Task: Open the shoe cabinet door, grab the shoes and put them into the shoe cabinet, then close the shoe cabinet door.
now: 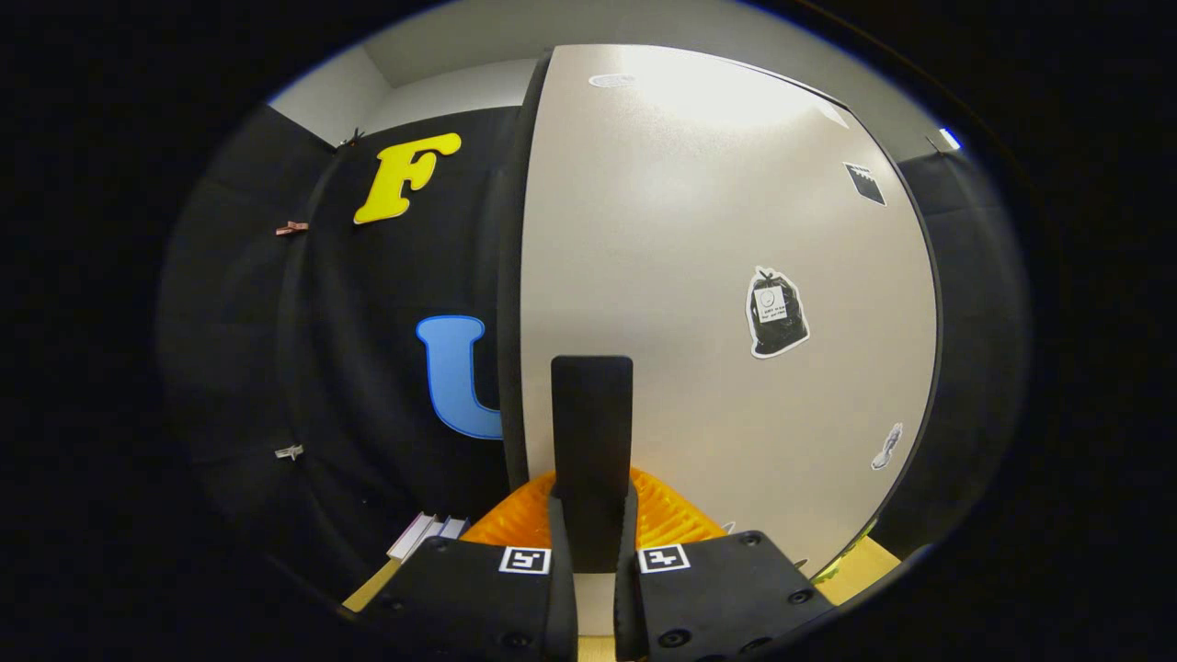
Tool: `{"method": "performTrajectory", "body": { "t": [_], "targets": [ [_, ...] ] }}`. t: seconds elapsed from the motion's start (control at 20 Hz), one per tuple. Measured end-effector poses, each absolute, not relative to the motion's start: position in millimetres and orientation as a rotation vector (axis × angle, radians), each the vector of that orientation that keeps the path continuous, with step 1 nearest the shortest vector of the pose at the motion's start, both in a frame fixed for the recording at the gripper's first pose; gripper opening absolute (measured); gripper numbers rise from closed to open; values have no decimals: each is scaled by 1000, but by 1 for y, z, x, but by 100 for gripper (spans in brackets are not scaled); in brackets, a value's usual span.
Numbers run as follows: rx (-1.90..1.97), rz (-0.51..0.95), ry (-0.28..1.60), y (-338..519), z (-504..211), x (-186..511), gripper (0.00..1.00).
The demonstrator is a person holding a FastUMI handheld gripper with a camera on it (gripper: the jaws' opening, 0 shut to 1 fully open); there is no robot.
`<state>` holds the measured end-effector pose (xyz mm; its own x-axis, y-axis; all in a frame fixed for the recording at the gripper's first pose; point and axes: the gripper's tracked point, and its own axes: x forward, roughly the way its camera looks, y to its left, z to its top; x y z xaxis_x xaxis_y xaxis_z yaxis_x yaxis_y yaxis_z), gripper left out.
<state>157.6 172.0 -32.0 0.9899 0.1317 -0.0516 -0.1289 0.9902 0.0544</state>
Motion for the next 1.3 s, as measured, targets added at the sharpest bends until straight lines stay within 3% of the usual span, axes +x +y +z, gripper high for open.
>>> {"method": "performTrajectory", "body": {
  "t": [0.6, 1.3],
  "targets": [
    [76, 250, 62, 133, -22, 62, 19],
    [72, 226, 73, 30, -19, -14, 19]
  ]
}}
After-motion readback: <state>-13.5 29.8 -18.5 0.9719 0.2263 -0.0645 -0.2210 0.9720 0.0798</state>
